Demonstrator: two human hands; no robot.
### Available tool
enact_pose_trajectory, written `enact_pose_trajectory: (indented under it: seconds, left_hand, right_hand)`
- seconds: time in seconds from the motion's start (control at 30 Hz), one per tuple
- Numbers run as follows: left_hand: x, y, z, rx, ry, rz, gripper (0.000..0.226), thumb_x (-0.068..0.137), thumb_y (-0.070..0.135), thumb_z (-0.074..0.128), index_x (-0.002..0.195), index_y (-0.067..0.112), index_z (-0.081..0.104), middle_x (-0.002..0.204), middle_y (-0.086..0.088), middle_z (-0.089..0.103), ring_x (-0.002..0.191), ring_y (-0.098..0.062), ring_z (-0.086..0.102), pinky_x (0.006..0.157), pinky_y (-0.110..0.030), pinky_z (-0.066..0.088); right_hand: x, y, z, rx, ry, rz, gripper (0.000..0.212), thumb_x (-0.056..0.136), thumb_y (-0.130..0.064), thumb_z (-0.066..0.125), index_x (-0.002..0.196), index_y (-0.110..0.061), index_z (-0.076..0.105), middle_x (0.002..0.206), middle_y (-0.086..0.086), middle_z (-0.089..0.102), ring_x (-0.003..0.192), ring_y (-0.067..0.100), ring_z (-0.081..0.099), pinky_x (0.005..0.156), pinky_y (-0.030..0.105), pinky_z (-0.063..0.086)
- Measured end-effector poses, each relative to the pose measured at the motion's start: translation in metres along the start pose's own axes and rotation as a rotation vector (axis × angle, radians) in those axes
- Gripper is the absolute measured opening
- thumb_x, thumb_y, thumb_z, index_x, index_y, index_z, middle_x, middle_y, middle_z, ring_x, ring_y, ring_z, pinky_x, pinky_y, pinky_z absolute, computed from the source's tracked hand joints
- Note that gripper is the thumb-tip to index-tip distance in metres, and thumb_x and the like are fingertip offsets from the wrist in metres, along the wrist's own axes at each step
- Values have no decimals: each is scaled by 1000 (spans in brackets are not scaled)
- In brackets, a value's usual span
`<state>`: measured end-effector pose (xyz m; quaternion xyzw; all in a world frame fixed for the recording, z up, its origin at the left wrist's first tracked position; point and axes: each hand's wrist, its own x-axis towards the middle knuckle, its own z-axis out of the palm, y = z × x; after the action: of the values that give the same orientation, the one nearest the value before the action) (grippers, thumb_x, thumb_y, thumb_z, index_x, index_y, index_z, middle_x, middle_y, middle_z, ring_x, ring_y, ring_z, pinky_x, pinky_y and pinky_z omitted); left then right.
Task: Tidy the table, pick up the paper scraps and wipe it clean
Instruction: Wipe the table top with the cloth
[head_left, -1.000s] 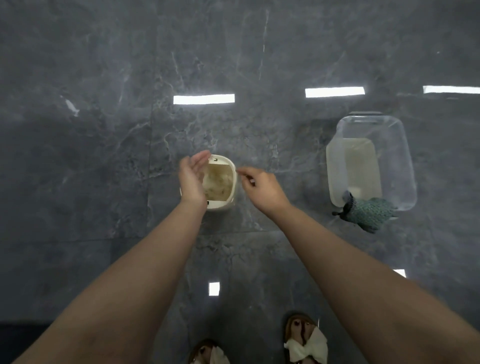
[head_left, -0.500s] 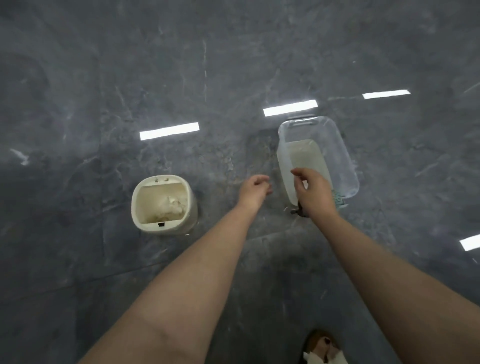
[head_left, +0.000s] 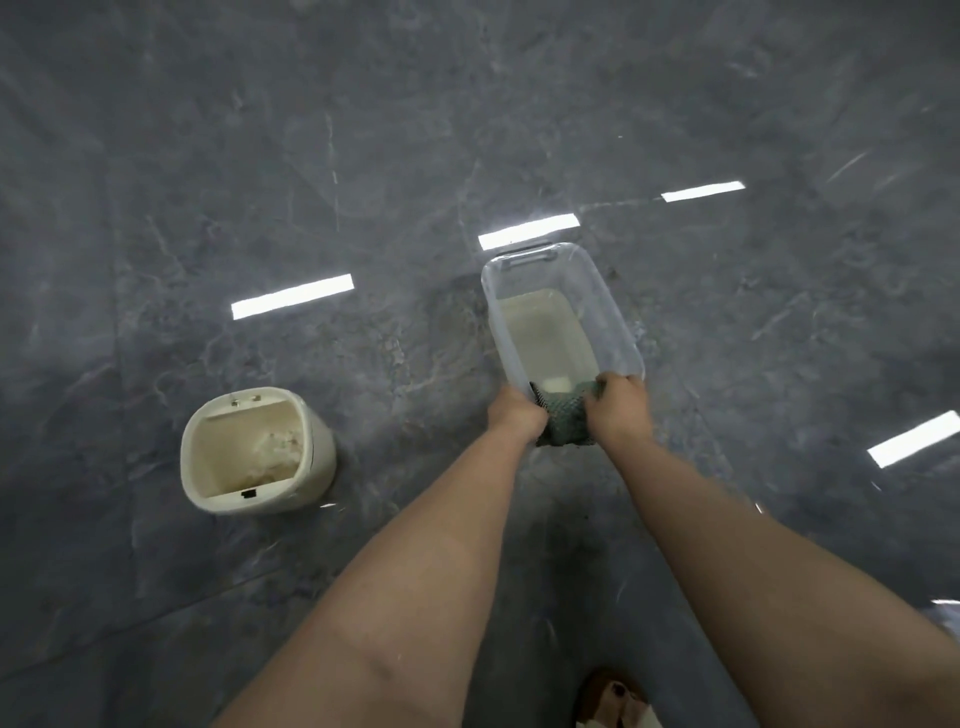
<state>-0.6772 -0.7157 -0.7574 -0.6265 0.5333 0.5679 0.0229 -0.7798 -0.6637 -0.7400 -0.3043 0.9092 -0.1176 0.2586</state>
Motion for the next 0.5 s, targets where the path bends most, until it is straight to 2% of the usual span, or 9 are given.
enact_pose_trajectory:
  seconds: [0.07, 0.1, 0.17, 0.2, 0.27, 0.33, 0.4, 0.43, 0.5]
  left_hand:
    - [-3, 2, -5, -27, -119, -28, 11, 87, 6, 58, 93, 0, 64, 94, -17, 67, 80, -26, 64, 66, -36, 49]
    - [-5, 4, -9, -61, -169, -44, 9, 89, 3, 55, 82, 4, 60, 82, -12, 64, 69, -21, 59, 59, -32, 44]
    - [-7, 7, -14, -122, -205, -48, 21, 89, -1, 52, 71, 10, 51, 69, -7, 53, 60, -14, 51, 54, -26, 36]
    - [-9, 9, -18, -152, -206, -34, 23, 89, -2, 51, 70, 10, 48, 68, -7, 50, 59, -14, 49, 54, -25, 36]
    - [-19, 14, -27, -218, -204, -16, 25, 89, -2, 49, 69, 12, 44, 66, -7, 46, 57, -13, 46, 51, -23, 39]
    - [-32, 22, -41, -250, -217, -7, 28, 90, -3, 46, 69, 15, 41, 65, -5, 44, 56, -12, 45, 43, -18, 42]
    - [-45, 36, -60, -254, -218, 4, 27, 89, -1, 45, 69, 17, 41, 66, -3, 44, 59, -13, 45, 45, -19, 40]
    - [-52, 44, -71, -256, -199, 9, 25, 87, 0, 46, 70, 17, 42, 69, -3, 45, 64, -14, 45, 49, -21, 38]
    - [-72, 63, -94, -284, -149, 14, 18, 84, 5, 47, 73, 19, 45, 73, -1, 44, 69, -15, 44, 54, -22, 35]
  right_hand:
    - [-2, -1, -1, 146, 0, 79, 37, 91, -11, 57, 126, -2, 51, 131, 19, 47, 112, 36, 53, 93, 36, 43]
    - [-2, -1, -2, 230, -22, 150, 41, 89, -11, 61, 127, -2, 50, 130, 19, 50, 113, 35, 53, 93, 36, 43]
    - [-3, -3, -4, 391, -83, 275, 48, 84, -10, 67, 128, -1, 50, 126, 20, 54, 114, 34, 54, 94, 37, 46]
    - [-4, -5, -6, 466, -110, 311, 43, 82, -9, 69, 121, 1, 54, 121, 22, 57, 107, 34, 57, 91, 39, 49]
    - [-8, -13, -15, 624, -142, 378, 15, 79, -6, 72, 85, 0, 60, 97, 21, 59, 73, 27, 58, 63, 33, 51]
    - [-12, -23, -28, 739, -178, 431, 23, 81, -4, 69, 69, -4, 50, 81, 14, 56, 57, 19, 47, 43, 24, 42]
    - [-20, -41, -47, 803, -205, 404, 11, 84, -5, 65, 81, 1, 57, 82, 15, 57, 60, 19, 48, 38, 21, 38]
    - [-24, -51, -58, 810, -208, 370, 15, 85, -6, 64, 97, 4, 61, 93, 18, 61, 67, 22, 52, 43, 23, 38]
    - [-37, -74, -84, 830, -205, 278, 37, 86, -6, 63, 122, 0, 55, 115, 20, 61, 85, 24, 54, 51, 24, 36]
